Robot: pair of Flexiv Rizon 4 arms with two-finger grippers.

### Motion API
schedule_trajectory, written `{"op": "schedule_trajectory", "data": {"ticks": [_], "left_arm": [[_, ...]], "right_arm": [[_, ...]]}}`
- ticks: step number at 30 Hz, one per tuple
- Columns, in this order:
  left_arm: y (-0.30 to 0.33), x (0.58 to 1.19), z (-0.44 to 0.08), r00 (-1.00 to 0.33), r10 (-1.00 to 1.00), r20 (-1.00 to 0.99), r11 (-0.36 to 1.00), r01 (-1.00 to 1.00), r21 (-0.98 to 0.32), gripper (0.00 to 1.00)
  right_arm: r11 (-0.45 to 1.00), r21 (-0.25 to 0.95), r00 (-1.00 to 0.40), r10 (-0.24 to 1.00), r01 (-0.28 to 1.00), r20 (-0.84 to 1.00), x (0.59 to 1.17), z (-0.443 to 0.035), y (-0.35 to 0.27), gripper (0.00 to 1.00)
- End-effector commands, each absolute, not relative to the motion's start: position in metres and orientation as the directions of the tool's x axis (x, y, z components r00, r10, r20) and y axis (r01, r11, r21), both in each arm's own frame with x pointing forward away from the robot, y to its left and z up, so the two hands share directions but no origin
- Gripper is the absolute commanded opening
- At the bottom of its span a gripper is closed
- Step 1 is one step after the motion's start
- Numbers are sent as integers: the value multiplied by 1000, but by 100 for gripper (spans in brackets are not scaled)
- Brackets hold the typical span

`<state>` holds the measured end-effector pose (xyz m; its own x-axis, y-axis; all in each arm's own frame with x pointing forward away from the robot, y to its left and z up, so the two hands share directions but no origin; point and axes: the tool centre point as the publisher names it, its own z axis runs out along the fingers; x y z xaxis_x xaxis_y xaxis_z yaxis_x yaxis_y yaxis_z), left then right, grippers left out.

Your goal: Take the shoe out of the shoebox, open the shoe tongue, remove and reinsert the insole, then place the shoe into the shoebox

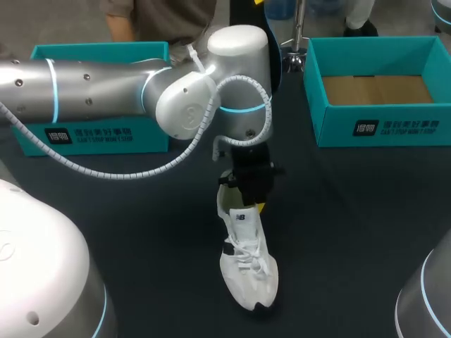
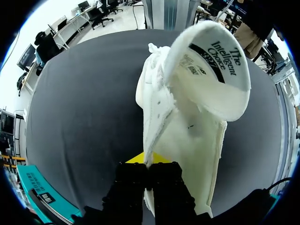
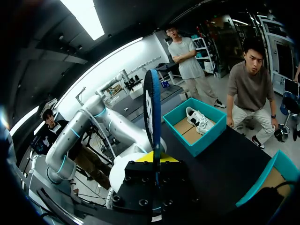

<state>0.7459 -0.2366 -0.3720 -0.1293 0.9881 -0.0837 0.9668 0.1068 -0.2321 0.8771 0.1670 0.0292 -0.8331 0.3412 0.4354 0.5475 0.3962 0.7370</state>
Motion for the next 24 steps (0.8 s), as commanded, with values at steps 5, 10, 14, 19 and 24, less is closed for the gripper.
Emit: {"op": "schedule_trajectory", "data": {"ticks": [5,10,14,19,24], "left_arm": [[-239,741,-379,-137,985,-108,112,970,-214,0],[-239,740,-378,-137,983,-125,109,972,-209,0],[-239,740,-378,-129,982,-140,102,977,-187,0],[-240,744,-373,-169,967,-192,136,976,-173,100],[-239,749,-363,-225,933,-281,181,968,-176,100]], "right_arm": [[398,735,-832,343,549,436,878,29,168,0],[398,735,-832,343,549,436,878,29,168,0],[398,735,-832,343,549,436,878,29,168,0],[398,735,-832,343,549,436,878,29,168,0],[398,735,-832,343,549,436,878,29,168,0]]}}
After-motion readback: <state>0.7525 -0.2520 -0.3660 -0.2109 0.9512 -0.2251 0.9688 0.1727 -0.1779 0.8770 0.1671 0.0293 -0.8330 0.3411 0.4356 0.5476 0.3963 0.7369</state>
